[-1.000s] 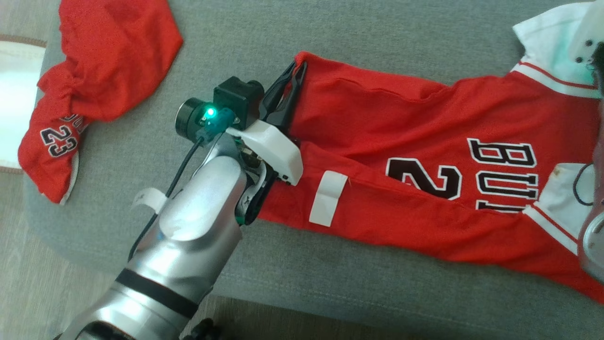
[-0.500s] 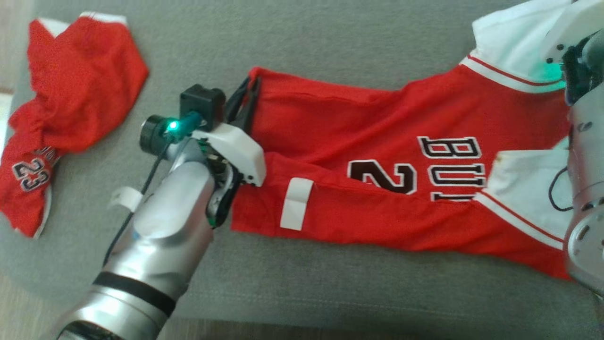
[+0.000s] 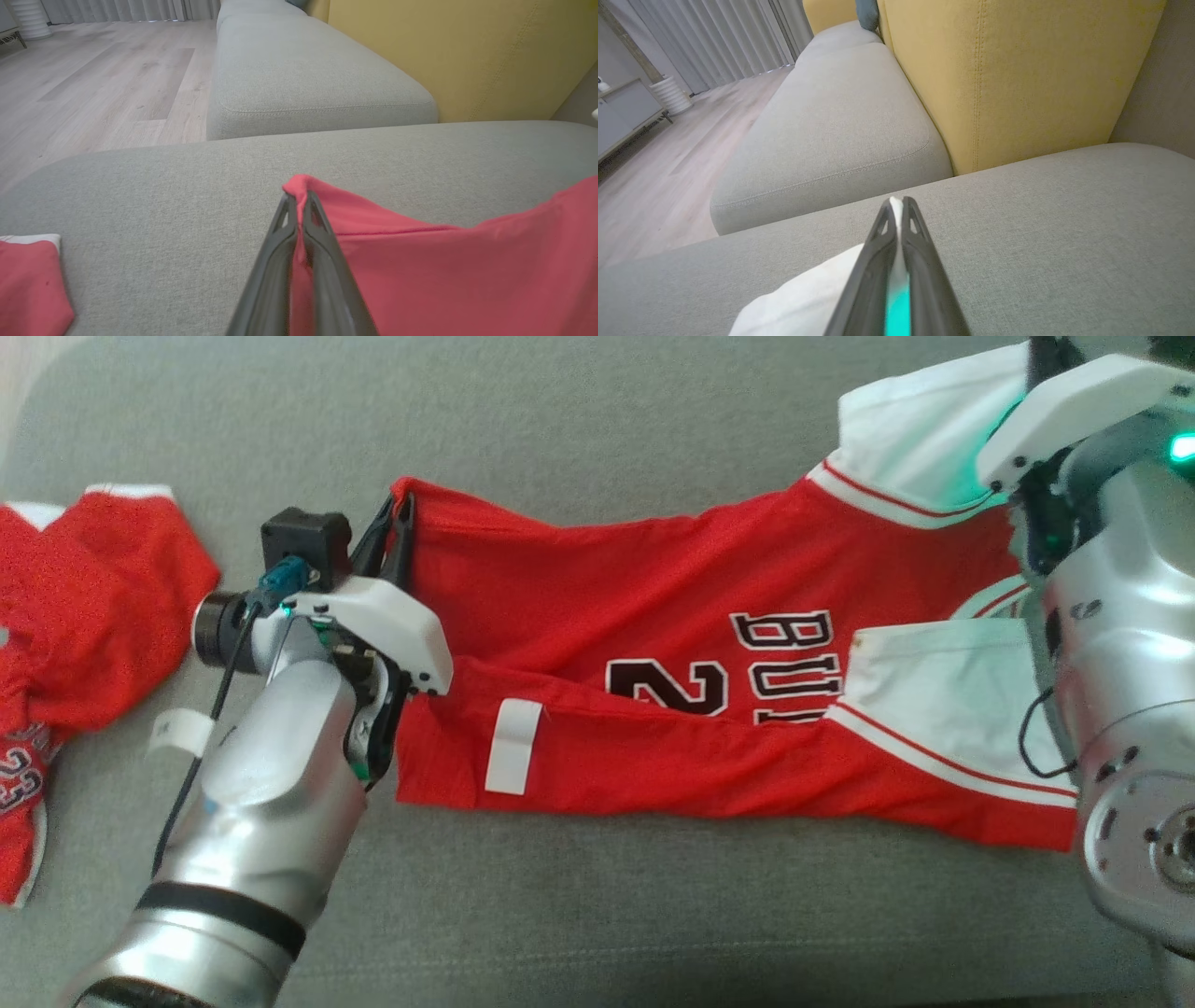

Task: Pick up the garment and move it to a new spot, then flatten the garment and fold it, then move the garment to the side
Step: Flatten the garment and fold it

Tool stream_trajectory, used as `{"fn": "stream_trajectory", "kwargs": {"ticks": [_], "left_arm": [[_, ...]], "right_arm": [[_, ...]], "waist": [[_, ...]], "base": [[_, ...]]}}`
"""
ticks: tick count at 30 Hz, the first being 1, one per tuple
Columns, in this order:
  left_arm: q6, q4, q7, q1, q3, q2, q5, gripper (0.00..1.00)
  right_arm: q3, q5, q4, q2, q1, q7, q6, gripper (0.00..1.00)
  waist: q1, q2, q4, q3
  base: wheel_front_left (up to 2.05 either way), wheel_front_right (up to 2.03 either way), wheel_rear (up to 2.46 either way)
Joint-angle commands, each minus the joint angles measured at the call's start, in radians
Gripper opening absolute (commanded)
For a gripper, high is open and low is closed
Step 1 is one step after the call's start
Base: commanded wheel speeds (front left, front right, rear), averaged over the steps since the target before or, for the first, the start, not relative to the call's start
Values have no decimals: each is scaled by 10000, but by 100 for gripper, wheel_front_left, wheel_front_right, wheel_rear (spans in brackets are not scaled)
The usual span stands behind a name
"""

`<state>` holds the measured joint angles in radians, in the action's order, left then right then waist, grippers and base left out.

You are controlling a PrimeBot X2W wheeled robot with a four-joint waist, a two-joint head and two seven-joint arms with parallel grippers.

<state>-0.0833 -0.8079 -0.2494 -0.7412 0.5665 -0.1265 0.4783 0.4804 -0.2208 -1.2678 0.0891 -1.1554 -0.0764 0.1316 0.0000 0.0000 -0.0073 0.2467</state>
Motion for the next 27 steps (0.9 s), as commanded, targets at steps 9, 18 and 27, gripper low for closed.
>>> {"fn": "stream_trajectory", "kwargs": {"ticks": [9,18,27], "left_arm": [[-80,161,-123,860,-397,-374,-159,0],[-184,206,-123,1975,-406,-497,-216,0],[-338,372,-124,2615,-347,-535,-256,0]], "right_arm": [[-1343,2276,-120,-379,795,701,-9,0],[-3631,5525,710,-386,2506,2248,-9,0],[-4807,7377,5675,318,6273,5654,-9,0]], "waist": [[0,0,-672,-1309],[0,0,-822,-2177],[0,0,-924,-2516]], "base": [[0,0,0],[0,0,0],[0,0,0]]}}
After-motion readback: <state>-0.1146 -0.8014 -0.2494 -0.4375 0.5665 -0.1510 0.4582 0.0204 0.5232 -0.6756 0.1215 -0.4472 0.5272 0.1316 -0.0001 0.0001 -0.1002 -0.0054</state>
